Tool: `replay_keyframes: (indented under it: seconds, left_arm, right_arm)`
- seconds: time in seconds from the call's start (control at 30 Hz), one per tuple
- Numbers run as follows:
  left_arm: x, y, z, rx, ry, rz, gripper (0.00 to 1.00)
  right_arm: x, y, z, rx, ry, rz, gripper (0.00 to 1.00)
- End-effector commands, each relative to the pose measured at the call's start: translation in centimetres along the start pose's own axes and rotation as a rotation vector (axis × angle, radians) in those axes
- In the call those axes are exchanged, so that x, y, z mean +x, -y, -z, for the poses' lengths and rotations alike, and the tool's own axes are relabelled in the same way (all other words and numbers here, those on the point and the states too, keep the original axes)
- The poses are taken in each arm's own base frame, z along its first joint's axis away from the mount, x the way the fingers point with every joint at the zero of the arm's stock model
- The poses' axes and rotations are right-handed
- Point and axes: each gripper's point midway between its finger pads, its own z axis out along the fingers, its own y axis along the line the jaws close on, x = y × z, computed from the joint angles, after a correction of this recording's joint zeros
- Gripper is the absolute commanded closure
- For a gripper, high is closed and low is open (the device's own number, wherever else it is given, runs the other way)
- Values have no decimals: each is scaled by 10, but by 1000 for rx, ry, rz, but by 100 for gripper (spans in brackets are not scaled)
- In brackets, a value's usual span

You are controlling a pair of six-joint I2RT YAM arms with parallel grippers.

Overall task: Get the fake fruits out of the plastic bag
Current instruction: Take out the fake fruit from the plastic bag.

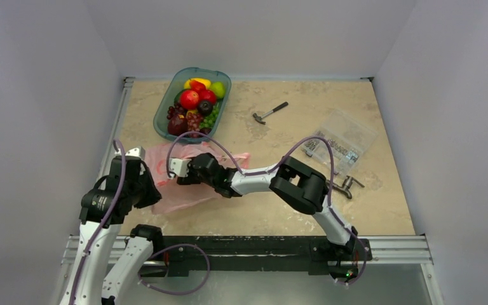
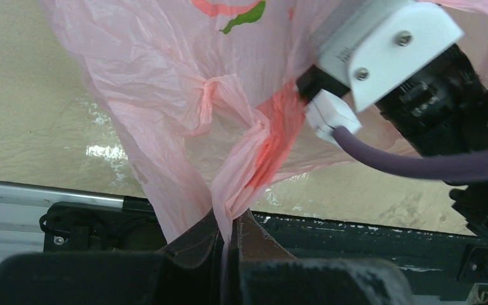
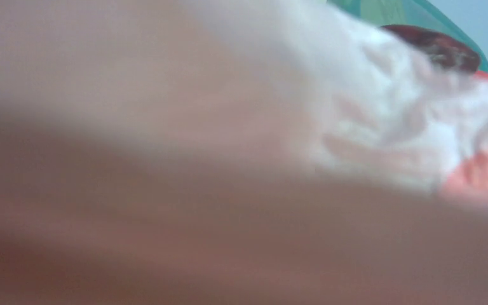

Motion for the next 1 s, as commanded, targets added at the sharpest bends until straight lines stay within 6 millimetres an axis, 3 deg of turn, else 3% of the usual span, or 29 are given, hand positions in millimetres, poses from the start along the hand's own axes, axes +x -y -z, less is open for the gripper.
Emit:
replay_keyframes:
  seconds: [0.0, 0.27, 0.37, 0.53, 0.6, 0.83, 0.97]
  left_arm:
    - [-5, 9, -2, 45, 17, 3, 100]
    - [-4, 9, 1, 61, 44, 7, 100]
    - [-4, 9, 1, 61, 43, 6, 100]
    - [-4, 9, 1, 62, 45, 5, 100]
    - [-5, 10, 1, 63, 47, 5, 100]
    - [-8, 11, 0, 64, 48, 3, 100]
    - [-11, 17, 0, 87, 49, 2, 100]
  right_arm:
    - [-3, 25, -14, 95, -10, 38, 31]
    - [7, 34, -33, 161, -19, 55, 29]
    - [9, 38, -41, 172, -21, 59, 34]
    - [13, 36, -45, 141, -27, 93, 51]
    - [14, 33, -40, 119, -29, 102, 58]
    - [-10, 21, -3, -5, 41, 76, 77]
    - [-25, -4, 24, -176, 81, 41, 89]
